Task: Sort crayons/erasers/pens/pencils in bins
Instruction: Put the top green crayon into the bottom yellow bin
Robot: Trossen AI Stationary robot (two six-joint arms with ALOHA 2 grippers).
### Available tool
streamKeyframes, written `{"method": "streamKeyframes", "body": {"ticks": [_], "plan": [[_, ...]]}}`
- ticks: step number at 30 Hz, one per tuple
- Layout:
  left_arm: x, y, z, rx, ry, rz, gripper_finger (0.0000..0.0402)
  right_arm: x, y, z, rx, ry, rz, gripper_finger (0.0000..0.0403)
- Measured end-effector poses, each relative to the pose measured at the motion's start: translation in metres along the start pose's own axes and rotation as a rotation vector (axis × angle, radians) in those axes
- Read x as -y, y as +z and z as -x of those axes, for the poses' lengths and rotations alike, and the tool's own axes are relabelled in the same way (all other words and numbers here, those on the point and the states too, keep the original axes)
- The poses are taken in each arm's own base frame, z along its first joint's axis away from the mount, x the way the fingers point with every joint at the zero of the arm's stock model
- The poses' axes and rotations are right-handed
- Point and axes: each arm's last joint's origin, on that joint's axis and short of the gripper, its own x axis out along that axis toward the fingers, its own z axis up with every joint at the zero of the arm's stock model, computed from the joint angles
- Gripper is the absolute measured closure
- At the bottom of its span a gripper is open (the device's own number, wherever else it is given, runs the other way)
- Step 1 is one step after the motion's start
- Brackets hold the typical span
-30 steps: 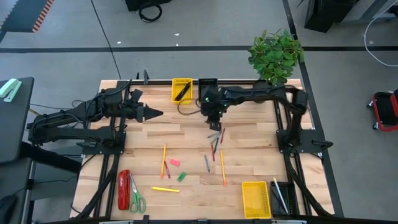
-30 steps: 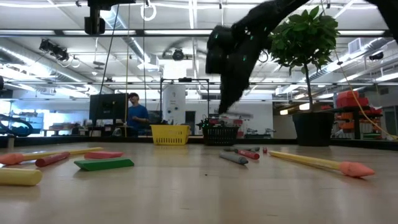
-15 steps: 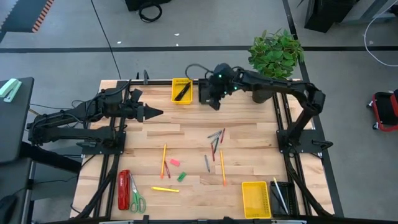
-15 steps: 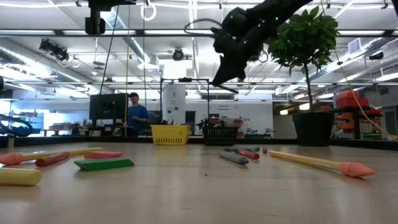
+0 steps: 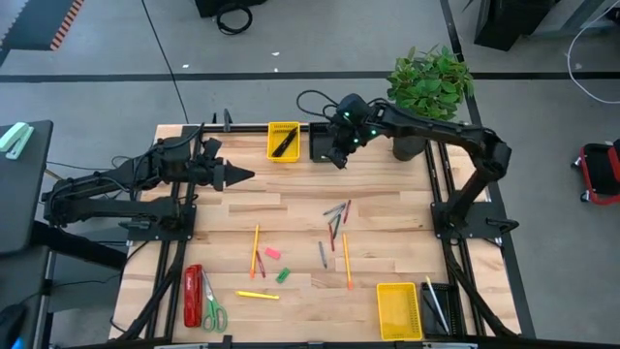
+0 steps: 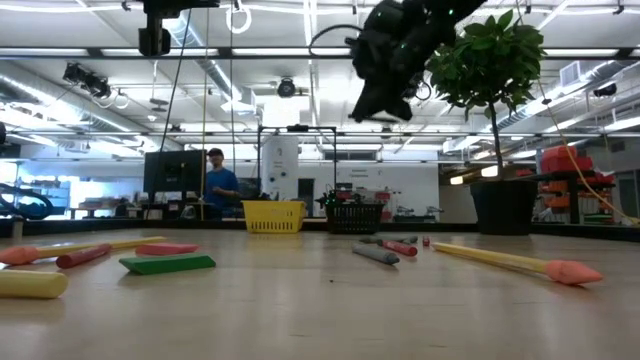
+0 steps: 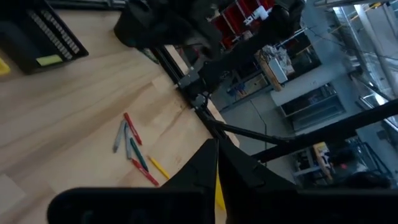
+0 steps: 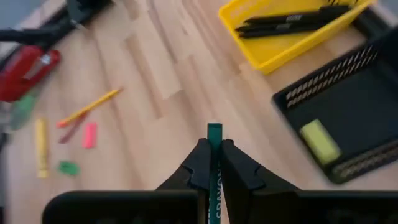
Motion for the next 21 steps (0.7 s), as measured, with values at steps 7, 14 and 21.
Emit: {"method": "streamKeyframes", "body": {"ticks": [7,14,21], "plan": [[-0.003,0.008,0.001,0.061,0.020,-0.045,0.0388,-0.038,-0.021,0.036,-0.060,0.041,-0.187,0.0374],[-0.005,0.014,0.002,0.109,0.024,-0.160,0.0368,-0.083,-0.054,0.042,-0.241,0.031,-0.327,0.0374],[-0.004,0.014,0.002,0.088,0.008,-0.236,0.0358,-0.141,-0.092,0.037,-0.392,0.060,-0.407,0.0373]]}}
